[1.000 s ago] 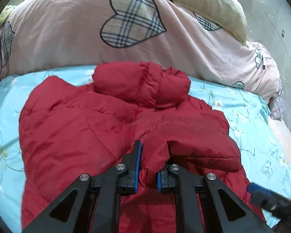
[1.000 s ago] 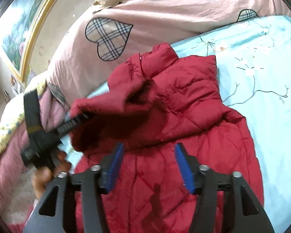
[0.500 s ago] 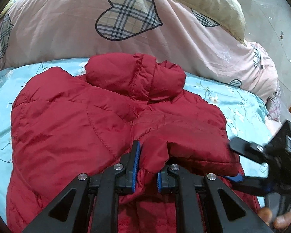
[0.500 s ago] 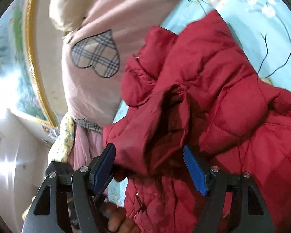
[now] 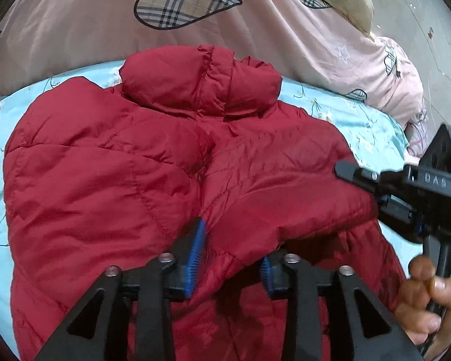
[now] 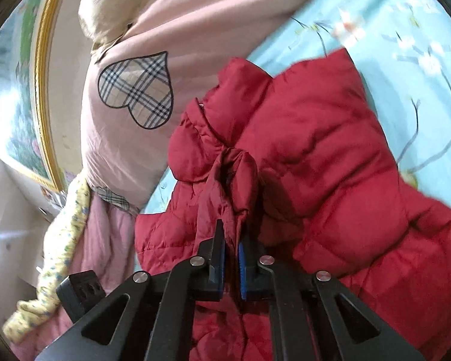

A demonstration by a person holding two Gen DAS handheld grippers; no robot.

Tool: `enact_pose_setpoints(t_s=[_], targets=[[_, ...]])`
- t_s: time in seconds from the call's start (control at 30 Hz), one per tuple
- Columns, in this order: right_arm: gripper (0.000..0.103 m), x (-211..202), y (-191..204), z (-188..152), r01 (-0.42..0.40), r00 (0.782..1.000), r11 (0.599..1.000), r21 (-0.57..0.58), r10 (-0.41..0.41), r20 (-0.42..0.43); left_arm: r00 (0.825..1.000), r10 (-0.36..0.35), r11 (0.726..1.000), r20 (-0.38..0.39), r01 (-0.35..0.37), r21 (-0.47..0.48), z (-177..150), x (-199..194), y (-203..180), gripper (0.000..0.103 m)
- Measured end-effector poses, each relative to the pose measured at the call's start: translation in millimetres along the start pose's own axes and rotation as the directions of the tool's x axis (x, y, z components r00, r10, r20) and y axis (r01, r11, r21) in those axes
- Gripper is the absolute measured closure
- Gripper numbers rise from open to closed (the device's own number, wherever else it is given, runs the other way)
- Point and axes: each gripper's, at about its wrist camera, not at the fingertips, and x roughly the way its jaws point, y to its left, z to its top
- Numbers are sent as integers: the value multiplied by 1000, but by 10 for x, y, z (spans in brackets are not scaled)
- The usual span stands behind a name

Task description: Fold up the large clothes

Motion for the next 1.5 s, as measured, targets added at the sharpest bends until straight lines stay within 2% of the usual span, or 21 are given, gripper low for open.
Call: enact_pose_setpoints(t_s=[0.03, 0.07, 0.13, 0.3, 0.47, 0.57, 0.77, 0.87, 0.97, 1.1, 1.17, 1.23, 1.3, 1.33, 1.43, 1.47, 1.5], targets=[[97, 0, 28, 6, 9, 1000, 1000, -13, -9, 3, 1000, -2, 1000, 5, 2, 3, -1, -22, 7, 40], [97, -2, 52, 15, 19, 1000, 1000, -24, -19, 9, 1000, 8, 1000, 16, -8, 7, -19, -69, 14, 15], [98, -19, 51, 19, 29, 999, 999, -31, -29, 18, 996, 58, 998, 68, -59, 20, -35, -174, 30, 1], [98, -120, 15, 47, 69, 996, 997, -37, -67, 55, 993, 64, 998, 99, -65, 3, -44, -340, 181, 1], [98, -264, 53, 40, 141, 986, 984, -105, -130, 107, 987, 94, 995, 132, -91, -30, -29, -515, 430, 2], [98, -307, 75, 26, 179, 979, 973, -143, -161, 129, 984, 120, 993, 131, -116, -35, -6, -577, 562, 11], [98, -251, 56, -14, 238, 968, 951, -198, -216, 127, 986, 142, 989, 91, -138, -49, 137, -402, 806, 34], [97, -211, 9, -34, 278, 959, 937, -212, -256, 123, 991, 131, 989, 26, -128, -77, 151, -155, 1008, 38], [90, -149, -71, -31, 304, 952, 933, -194, -291, 93, 991, 136, 988, -10, -136, -68, 119, 38, 1104, 38], [88, -345, 47, -62, 325, 941, 925, -197, -295, 167, 992, 129, 988, -8, -129, -83, 97, 104, 1148, 37], [88, -516, 257, -123, 355, 919, 904, -237, -292, 264, 991, 137, 987, -7, -137, -83, 91, 121, 1140, 37], [87, -548, 462, -182, 359, 915, 882, -305, -269, 301, 988, 153, 985, -4, -153, -76, 80, 149, 1117, 37], [76, -347, 663, -245, 371, 923, 837, -402, -285, 257, 987, 162, 984, -4, -161, -71, 65, 161, 1107, 37], [74, -229, 695, -264, 379, 924, 820, -429, -307, 229, 987, 162, 984, -5, -162, -70, 51, 162, 1106, 36], [75, 166, 637, -334, 436, 897, 759, -484, -408, 169, 986, 169, 984, -12, -169, -57, 57, 143, 1113, 36], [77, 301, 540, -336, 471, 875, 738, -484, -460, 151, 984, 176, 983, -16, -177, -52, 59, 118, 1101, 36], [77, 363, 460, -342, 490, 863, 731, -475, -486, 142, 984, 179, 983, -15, -179, -45, 68, 70, 1083, 36]])
